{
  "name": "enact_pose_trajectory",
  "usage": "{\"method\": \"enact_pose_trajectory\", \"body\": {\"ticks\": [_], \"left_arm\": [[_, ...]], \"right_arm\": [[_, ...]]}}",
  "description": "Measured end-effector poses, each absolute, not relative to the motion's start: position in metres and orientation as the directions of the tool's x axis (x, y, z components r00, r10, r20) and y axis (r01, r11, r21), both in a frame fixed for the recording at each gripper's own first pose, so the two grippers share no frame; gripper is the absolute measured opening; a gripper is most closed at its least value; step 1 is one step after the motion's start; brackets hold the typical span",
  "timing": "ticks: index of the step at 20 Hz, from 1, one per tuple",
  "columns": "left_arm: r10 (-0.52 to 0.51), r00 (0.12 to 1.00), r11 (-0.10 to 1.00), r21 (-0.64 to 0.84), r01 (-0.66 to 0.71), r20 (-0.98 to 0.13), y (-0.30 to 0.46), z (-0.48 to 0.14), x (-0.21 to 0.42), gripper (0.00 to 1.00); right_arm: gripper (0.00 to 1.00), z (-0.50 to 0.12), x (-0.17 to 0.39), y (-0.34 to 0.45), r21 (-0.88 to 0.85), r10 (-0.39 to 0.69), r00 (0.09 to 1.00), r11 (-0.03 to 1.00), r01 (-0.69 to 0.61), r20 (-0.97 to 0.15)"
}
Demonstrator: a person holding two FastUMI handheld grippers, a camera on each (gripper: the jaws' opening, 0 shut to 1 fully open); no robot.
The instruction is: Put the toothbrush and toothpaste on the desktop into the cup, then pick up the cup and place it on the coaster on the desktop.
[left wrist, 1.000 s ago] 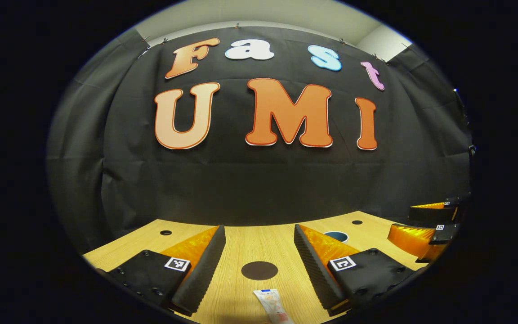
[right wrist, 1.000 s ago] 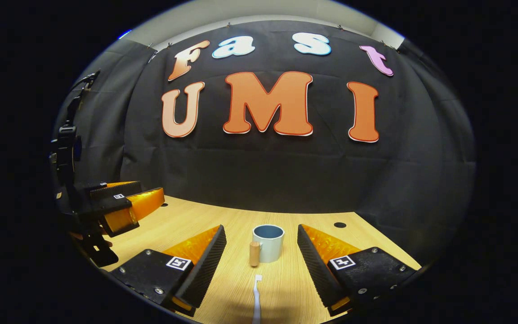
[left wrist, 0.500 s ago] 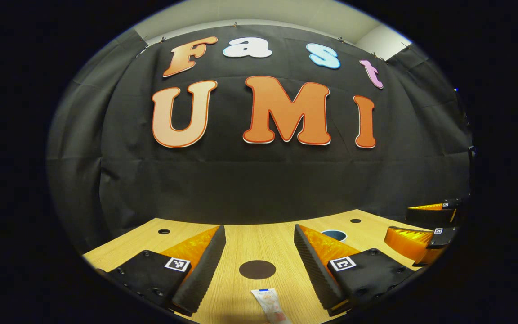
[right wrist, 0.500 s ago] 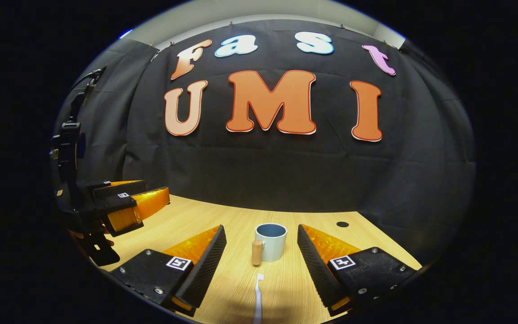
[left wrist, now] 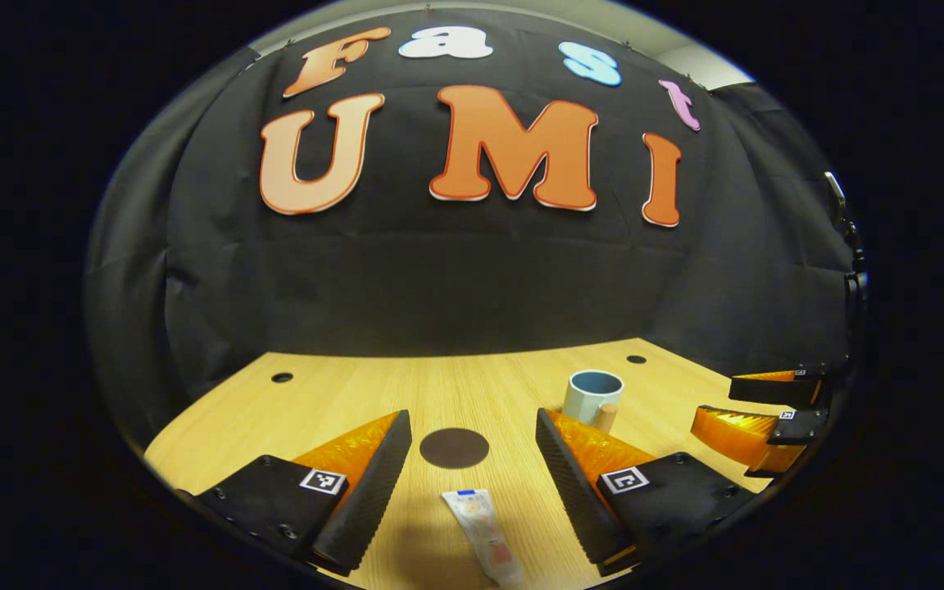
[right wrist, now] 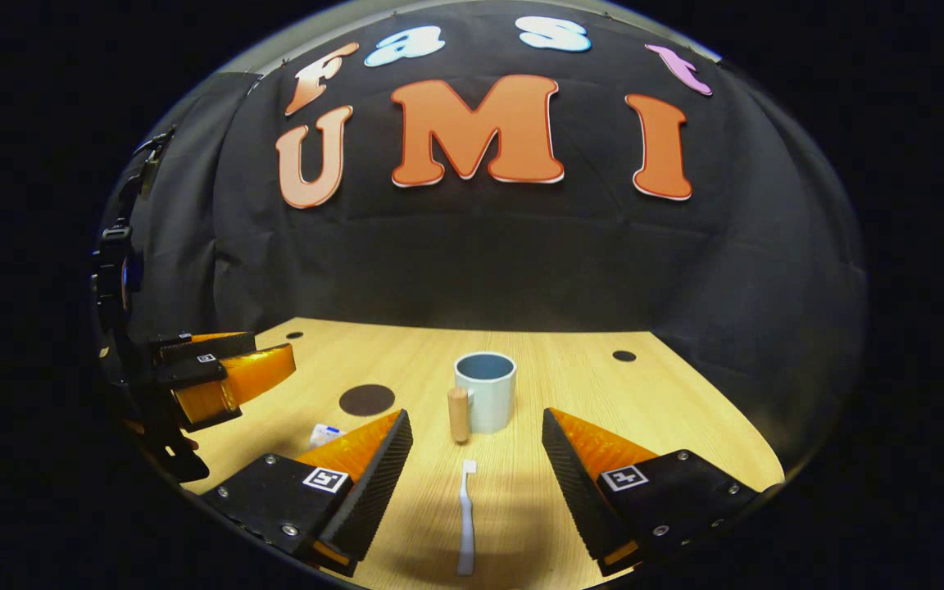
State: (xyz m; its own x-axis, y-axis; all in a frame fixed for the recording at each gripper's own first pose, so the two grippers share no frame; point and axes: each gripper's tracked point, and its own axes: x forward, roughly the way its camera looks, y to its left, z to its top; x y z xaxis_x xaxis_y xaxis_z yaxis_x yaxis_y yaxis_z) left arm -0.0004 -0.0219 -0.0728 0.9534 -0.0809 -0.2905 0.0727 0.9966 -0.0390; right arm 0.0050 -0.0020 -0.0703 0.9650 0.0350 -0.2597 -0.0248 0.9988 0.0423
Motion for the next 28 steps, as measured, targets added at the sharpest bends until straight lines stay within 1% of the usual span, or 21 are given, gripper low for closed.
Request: {"method": "enact_pose_trajectory", "body": {"ticks": [4, 10, 12, 13, 14, 15, 16, 17, 18, 19, 20, 21, 24, 25, 27, 28], "left_arm": [[-0.094, 0.893, 0.995, -0.059, 0.075, -0.44, -0.023, -0.111, -0.007, 0.97], [-0.103, 0.787, 0.994, -0.079, 0.069, -0.608, -0.029, -0.162, -0.008, 0.97], [-0.109, 0.757, 0.994, -0.084, 0.072, -0.644, -0.029, -0.159, -0.011, 0.96], [-0.11, 0.745, 0.994, -0.082, 0.073, -0.658, -0.028, -0.157, -0.011, 0.9], [-0.109, 0.733, 0.994, -0.079, 0.075, -0.672, -0.029, -0.158, -0.012, 0.96], [-0.107, 0.72, 0.994, -0.071, 0.08, -0.686, -0.029, -0.157, -0.012, 0.93], [-0.112, 0.701, 0.994, -0.072, 0.087, -0.705, -0.03, -0.155, -0.01, 0.96], [-0.117, 0.686, 0.993, -0.072, 0.094, -0.718, -0.032, -0.154, -0.011, 0.87], [-0.116, 0.668, 0.993, -0.069, 0.096, -0.735, -0.032, -0.154, -0.012, 0.85], [-0.118, 0.649, 0.993, -0.073, 0.097, -0.751, -0.033, -0.156, -0.017, 0.85], [-0.122, 0.634, 0.992, -0.079, 0.095, -0.764, -0.036, -0.165, -0.02, 0.82], [-0.126, 0.619, 0.992, -0.089, 0.09, -0.775, -0.038, -0.169, -0.023, 0.82], [-0.1, 0.609, 0.995, -0.062, 0.083, -0.787, -0.022, -0.172, -0.024, 0.72], [-0.07, 0.6, 0.997, -0.042, 0.061, -0.797, -0.013, -0.17, -0.025, 0.68], [-0.067, 0.598, 0.997, -0.036, 0.063, -0.798, -0.021, -0.171, -0.025, 0.48], [-0.069, 0.606, 0.997, -0.039, 0.064, -0.793, -0.02, -0.17, -0.021, 0.43]], "right_arm": [[0.94, -0.097, 0.005, 0.003, 0.036, 0.051, 0.931, 0.999, -0.04, -0.36], [0.94, -0.135, 0.005, 0.016, 0.009, 0.073, 0.873, 0.997, -0.078, -0.482], [0.91, -0.145, 0.005, 0.016, 0.01, 0.078, 0.85, 0.996, -0.085, -0.52], [0.87, -0.151, 0.005, 0.017, 0.013, 0.081, 0.838, 0.996, -0.088, -0.54], [0.86, -0.16, 0.006, 0.018, 0.017, 0.085, 0.825, 0.996, -0.091, -0.559], [0.86, -0.167, 0.006, 0.02, 0.02, 0.091, 0.811, 0.995, -0.098, -0.578], [0.86, -0.174, 0.005, 0.021, 0.021, 0.094, 0.797, 0.995, -0.102, -0.596], [0.86, -0.178, 0.005, 0.02, 0.017, 0.094, 0.787, 0.994, -0.105, -0.609], [0.86, -0.183, 0.005, 0.019, 0.009, 0.087, 0.779, 0.994, -0.105, -0.621], [0.86, -0.183, 0.004, 0.018, 0.0, 0.081, 0.772, 0.995, -0.105, -0.63], [0.86, -0.185, 0.003, 0.017, -0.005, 0.075, 0.768, 0.995, -0.102, -0.636], [0.86, -0.187, 0.003, 0.017, -0.003, 0.074, 0.764, 0.995, -0.099, -0.641], [0.86, -0.186, 0.002, 0.017, 0.008, 0.076, 0.746, 0.996, -0.094, -0.661], [0.82, -0.188, 0.002, 0.018, 0.01, 0.076, 0.739, 0.996, -0.092, -0.669], [0.74, -0.195, 0.002, 0.019, 0.004, 0.067, 0.726, 0.996, -0.088, -0.685], [0.66, -0.198, 0.002, 0.017, -0.001, 0.063, 0.719, 0.996, -0.089, -0.693]]}}
